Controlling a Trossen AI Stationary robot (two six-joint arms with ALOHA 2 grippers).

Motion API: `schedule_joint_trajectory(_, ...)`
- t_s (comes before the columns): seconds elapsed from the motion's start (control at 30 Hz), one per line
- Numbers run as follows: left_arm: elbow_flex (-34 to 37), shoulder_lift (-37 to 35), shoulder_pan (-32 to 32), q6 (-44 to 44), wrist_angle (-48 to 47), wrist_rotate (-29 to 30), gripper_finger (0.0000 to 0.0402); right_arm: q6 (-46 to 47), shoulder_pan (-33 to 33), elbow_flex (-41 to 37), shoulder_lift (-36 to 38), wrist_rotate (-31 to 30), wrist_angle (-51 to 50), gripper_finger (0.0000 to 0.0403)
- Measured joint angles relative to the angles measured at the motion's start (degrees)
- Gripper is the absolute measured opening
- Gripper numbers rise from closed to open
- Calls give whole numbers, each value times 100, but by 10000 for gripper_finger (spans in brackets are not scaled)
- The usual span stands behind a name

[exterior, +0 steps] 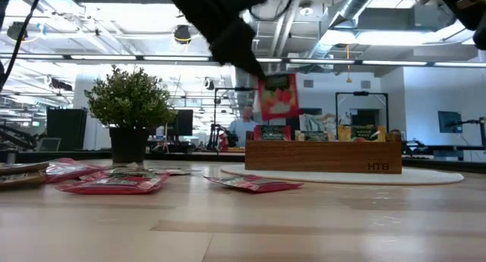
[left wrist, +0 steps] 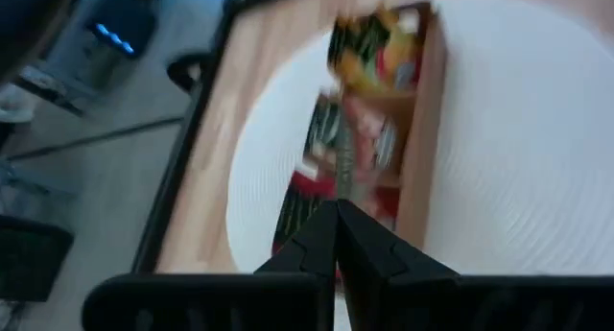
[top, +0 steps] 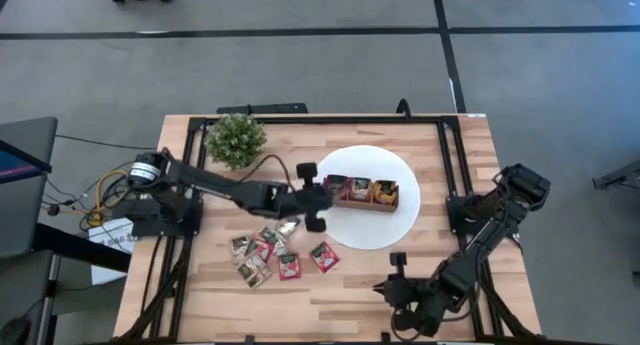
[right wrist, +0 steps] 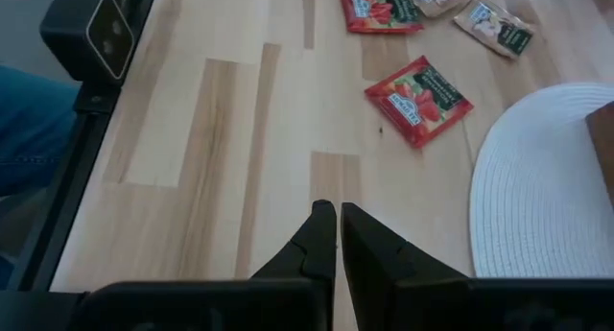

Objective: Pick & Place Tea
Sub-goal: Put the red tea bag into the left section of the wooden organizer

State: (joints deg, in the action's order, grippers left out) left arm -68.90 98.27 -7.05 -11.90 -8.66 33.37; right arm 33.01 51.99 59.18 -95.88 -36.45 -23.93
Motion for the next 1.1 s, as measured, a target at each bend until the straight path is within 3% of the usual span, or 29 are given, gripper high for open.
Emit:
schedule_joint_trajectory(0.17,7,131,348,-52,-161,-602,0,-2,2,0,0,-7,38,12)
schedule_joint_trajectory(0.33,9,313,487,-200,-13,-507,0,-26,2,0,0,-9,60,12)
schedule_joint_trajectory(0.47,7,412,573,-190,-24,-751,0,-33,2,0,0,-8,76,12)
schedule_joint_trajectory(0.9,7,575,730,-71,-123,-890,0,-48,2,-2,2,-2,109,12)
schedule_joint_trajectory(1.1,7,699,744,-48,132,-417,2,-50,2,-4,2,8,112,12)
